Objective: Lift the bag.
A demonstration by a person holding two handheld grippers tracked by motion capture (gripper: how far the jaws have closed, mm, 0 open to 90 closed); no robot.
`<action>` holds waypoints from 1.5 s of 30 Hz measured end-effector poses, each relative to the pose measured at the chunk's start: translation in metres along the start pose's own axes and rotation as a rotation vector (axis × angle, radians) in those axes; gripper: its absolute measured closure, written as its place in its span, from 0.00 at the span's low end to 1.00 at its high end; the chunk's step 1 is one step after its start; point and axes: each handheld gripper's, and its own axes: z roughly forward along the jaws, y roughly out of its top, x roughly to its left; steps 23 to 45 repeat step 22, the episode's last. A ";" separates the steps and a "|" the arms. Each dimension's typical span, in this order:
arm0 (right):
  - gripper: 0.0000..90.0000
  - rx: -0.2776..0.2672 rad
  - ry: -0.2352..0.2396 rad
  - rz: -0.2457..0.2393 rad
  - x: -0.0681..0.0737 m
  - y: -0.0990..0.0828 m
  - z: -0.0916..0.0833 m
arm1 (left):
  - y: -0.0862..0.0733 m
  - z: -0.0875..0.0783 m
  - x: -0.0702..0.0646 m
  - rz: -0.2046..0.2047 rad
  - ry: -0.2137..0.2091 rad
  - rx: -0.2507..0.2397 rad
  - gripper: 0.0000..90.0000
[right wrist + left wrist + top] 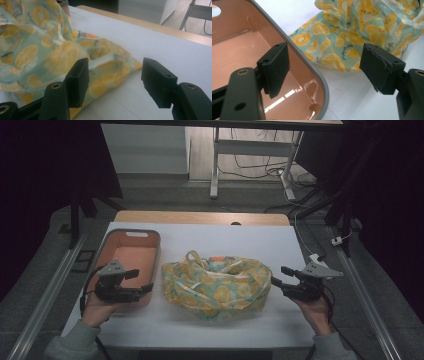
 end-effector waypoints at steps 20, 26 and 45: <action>0.45 0.027 0.004 -0.040 0.006 -0.006 0.000 | -0.004 0.004 -0.003 -0.005 -0.008 0.011 0.27; 0.45 0.029 0.008 -0.043 0.007 -0.006 0.001 | -0.003 0.004 -0.003 -0.003 -0.007 0.013 0.27; 0.45 0.029 0.008 -0.043 0.007 -0.006 0.001 | -0.003 0.004 -0.003 -0.003 -0.007 0.013 0.27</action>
